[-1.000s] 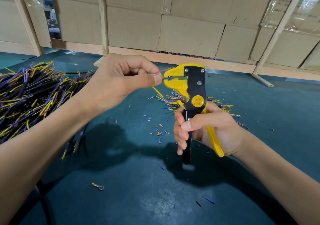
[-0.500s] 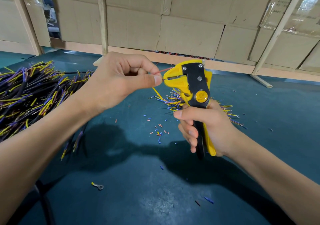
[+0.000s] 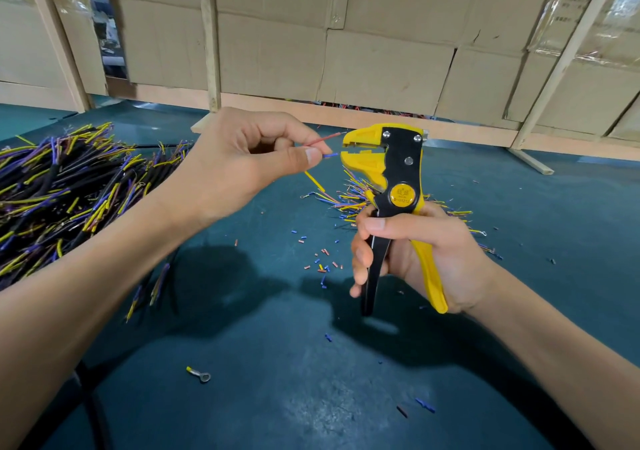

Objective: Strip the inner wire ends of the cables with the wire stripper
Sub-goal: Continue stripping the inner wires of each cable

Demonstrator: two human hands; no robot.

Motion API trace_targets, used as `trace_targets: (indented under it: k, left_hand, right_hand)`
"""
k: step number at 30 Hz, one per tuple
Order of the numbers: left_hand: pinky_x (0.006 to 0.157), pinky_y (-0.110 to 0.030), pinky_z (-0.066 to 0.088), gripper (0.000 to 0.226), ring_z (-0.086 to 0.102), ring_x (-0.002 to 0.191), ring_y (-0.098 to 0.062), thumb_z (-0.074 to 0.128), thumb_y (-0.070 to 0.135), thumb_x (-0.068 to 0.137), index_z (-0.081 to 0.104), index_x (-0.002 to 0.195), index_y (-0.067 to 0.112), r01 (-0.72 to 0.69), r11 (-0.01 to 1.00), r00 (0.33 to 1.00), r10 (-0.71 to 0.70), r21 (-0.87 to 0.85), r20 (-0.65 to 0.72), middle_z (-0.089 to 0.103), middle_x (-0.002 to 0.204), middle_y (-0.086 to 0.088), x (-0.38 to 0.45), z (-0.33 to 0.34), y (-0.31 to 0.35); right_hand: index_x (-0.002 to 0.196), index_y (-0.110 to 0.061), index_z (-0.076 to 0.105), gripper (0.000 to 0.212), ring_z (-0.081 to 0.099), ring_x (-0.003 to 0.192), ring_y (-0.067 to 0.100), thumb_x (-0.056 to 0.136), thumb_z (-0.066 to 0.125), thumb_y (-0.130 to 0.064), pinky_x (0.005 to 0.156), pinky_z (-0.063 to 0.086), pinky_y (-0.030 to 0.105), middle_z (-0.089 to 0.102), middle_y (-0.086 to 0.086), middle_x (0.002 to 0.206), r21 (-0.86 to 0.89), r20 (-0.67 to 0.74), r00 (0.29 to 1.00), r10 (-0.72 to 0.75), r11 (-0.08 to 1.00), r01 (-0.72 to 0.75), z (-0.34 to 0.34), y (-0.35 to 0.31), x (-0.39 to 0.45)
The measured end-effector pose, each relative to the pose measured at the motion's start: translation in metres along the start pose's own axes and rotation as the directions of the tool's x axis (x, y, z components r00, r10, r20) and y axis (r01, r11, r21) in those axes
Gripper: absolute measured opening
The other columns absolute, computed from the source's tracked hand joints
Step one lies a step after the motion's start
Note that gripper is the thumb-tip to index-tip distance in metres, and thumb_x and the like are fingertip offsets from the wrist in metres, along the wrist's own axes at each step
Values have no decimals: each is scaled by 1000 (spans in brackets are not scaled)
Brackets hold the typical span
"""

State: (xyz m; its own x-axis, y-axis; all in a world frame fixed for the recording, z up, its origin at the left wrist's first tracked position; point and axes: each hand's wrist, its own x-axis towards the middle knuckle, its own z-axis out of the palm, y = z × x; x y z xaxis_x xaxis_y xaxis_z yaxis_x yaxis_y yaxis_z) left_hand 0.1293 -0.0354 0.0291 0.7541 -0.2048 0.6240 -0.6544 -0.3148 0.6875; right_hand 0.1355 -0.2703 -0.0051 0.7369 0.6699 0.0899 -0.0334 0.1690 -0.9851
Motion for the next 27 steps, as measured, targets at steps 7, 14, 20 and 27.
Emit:
trace_targets:
  k: [7,14,20,27]
  left_hand:
    - [57,-45,32,9,43,65,-43,68,24,90,76,92,20,-27,990,999,30,137,-22,52,73,-31,-3,0,2]
    - [62,-45,45,14,55,68,-38,67,26,91,77,97,18,-82,956,992,107,281,-72,64,75,-18,-7,1,-2]
    - [58,-39,47,13,58,64,-25,67,23,92,78,95,17,-208,811,964,265,547,-26,65,70,0,-8,-1,-6]
    - [59,-34,46,13,58,65,-20,66,18,93,78,98,15,-214,820,950,301,531,-82,63,71,-3,-8,-1,-6]
  right_hand:
    - [84,-2,58,8,60,59,34,85,59,-10,61,57,50,57,18,67,-9,26,1000,14,1000,-14,1,-1,-2]
    - [87,0,56,9,60,59,34,85,58,-9,61,57,49,57,18,67,1,5,1000,4,1000,-4,2,-1,-2]
    - [87,-1,58,7,61,60,35,85,59,-8,62,57,50,58,19,68,4,23,1000,-5,1000,5,1,-1,-2]
    - [89,0,56,9,61,60,35,85,58,-7,62,57,50,58,18,68,0,38,999,2,1000,-2,1,-2,-2]
